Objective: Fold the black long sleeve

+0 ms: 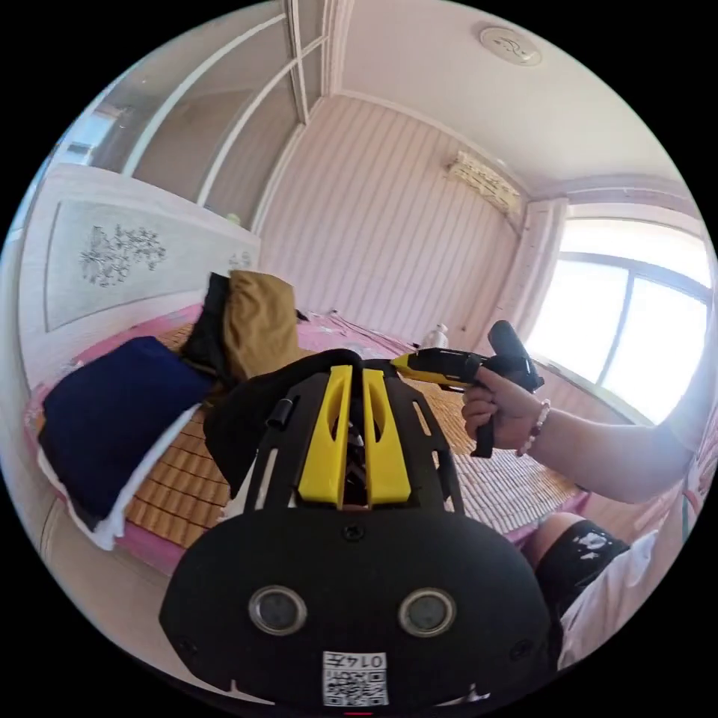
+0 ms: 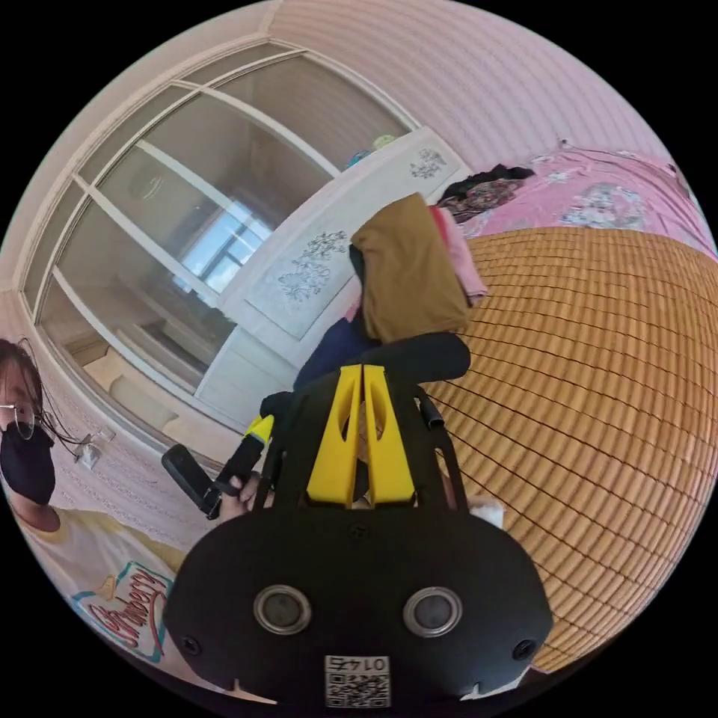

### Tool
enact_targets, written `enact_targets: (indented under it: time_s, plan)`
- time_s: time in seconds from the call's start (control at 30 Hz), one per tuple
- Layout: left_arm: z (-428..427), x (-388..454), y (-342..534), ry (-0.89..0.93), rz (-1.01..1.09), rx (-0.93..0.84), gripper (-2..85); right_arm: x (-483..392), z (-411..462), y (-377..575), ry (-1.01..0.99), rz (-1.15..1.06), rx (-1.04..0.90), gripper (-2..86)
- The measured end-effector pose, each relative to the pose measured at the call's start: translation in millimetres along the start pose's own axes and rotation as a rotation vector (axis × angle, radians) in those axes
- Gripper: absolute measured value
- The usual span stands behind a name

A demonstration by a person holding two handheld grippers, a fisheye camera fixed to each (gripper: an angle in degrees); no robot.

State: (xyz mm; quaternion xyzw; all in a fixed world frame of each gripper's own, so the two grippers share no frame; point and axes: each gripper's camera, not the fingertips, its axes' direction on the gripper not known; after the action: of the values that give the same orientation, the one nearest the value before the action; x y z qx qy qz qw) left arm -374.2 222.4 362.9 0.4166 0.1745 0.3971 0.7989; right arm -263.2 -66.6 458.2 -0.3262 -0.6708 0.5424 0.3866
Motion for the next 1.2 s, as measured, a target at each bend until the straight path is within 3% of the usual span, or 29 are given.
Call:
enact_targets:
  time_s: [0.1, 0.17, 0.33, 0.47, 0.57, 0.67, 0.97, 1.2]
  plan:
    - [57.6, 44.8, 24.5, 0.228, -0.037, -0.144, -0.5, 52.4, -71.9, 56.0, 0.296, 0.126, -0.030, 0.9]
    - [77.1, 63.7, 41.9, 0.234, -0.040, -0.206, -0.4, 83.4, -119.1, 105.9, 0.485, 0.300, -0.072, 2.0]
    - [116.3, 78.1, 66.5, 0.208, -0.092, -0.396, 2.6, 57.9, -160.7, 170.8, 0.650, 0.261, -0.003, 5.4]
    - [157.5, 82.9, 71.2, 0.147, -0.107, -0.519, 11.7, 35.0, -124.0, 180.8, 0.613, 0.158, -0.088, 9.0]
    - [181.4, 87.7, 71.7, 0.150, -0.110, -0.569, 13.8, 20.0, -82.4, 172.1, 0.579, 0.064, -0.232, 12.7]
    - [201.1, 97.1, 60.5, 0.116, -0.055, -0.587, 13.9, 5.5, -51.0, 160.6, 0.714, -0.016, -0.309, 13.7]
    - [271.4, 115.9, 34.2, 0.045, 0.114, -0.651, 10.9, -31.0, -44.7, 143.5, 0.872, -0.114, -0.228, 12.2]
    - [309.0, 115.2, 16.2, 0.061, 0.095, -0.793, 8.0, -36.8, -62.6, 136.8, 0.834, -0.096, -0.175, 11.3]
